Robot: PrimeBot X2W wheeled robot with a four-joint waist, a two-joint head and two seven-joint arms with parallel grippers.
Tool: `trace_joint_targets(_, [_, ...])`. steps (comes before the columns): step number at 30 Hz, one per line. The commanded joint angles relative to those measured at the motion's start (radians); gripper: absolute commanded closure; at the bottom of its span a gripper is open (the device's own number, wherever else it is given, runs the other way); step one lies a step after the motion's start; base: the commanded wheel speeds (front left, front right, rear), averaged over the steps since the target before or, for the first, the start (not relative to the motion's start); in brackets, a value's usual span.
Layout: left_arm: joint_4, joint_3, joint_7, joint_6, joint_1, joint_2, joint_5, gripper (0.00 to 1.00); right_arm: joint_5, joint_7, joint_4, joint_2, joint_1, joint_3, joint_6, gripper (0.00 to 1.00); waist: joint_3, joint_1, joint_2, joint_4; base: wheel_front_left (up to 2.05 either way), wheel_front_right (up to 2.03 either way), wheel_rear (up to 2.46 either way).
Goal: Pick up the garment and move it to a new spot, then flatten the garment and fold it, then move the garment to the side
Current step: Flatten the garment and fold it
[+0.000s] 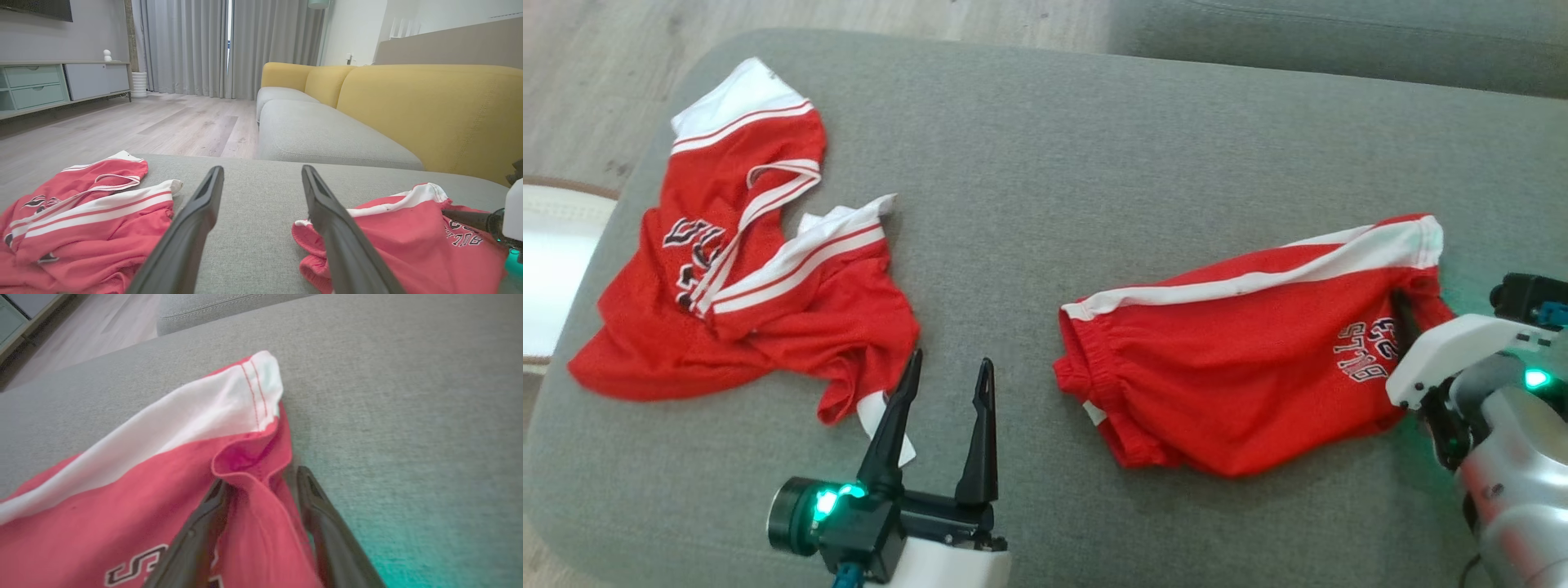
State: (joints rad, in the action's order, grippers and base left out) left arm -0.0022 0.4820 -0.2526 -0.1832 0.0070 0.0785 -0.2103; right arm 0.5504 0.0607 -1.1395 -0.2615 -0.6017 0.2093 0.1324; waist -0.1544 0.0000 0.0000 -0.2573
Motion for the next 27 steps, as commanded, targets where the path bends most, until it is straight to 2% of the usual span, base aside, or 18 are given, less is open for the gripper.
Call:
trace_joint_targets(1, [-0.026,-0.039,-0.009,0.006,-0.017,-0.013,0.008,0.00,0.010,-0.019,0.003,0.021,0.013,0.034,-0.002,1.00,0.001,0.0000,0.0000,-0.005,0.00,0.00,0.00])
trace_joint_targets(7, [-0.018,-0.058,-0.009,0.012,-0.005,-0.020,0.013,0.00,0.048,0.037,0.016,-0.024,0.017,0.023,-0.002,1.00,0.014,0.0000,0.0000,0.017,0.00,0.00,0.00])
trace_joint_targets(10, [-0.013,-0.071,-0.009,0.017,0.001,-0.022,0.014,0.00,0.075,0.049,0.033,-0.055,0.014,0.011,-0.002,1.00,0.014,0.0000,0.0000,0.052,0.00,0.00,0.00])
trace_joint_targets(15, [-0.007,-0.083,-0.009,0.034,0.003,-0.024,0.023,0.00,0.084,0.082,0.066,-0.147,-0.002,-0.002,-0.002,1.00,0.002,0.0000,0.0000,0.120,0.00,0.00,0.00])
trace_joint_targets(19, [0.007,-0.096,-0.009,0.050,-0.003,-0.024,0.033,0.00,0.088,0.091,0.091,-0.184,-0.026,-0.007,-0.002,1.00,-0.008,0.0000,0.0000,0.160,0.00,0.00,0.00])
trace_joint_targets(23, [0.016,-0.109,-0.009,0.059,-0.010,-0.024,0.039,0.00,0.096,0.089,0.153,-0.167,-0.051,0.013,-0.002,1.00,-0.012,0.0000,0.0000,0.188,0.00,0.00,0.00])
trace_joint_targets(27, [0.030,-0.112,-0.009,0.065,-0.012,-0.025,0.041,0.00,0.169,0.054,0.276,-0.096,-0.038,0.045,-0.002,1.00,0.002,0.0000,0.0000,0.198,0.00,0.00,0.00])
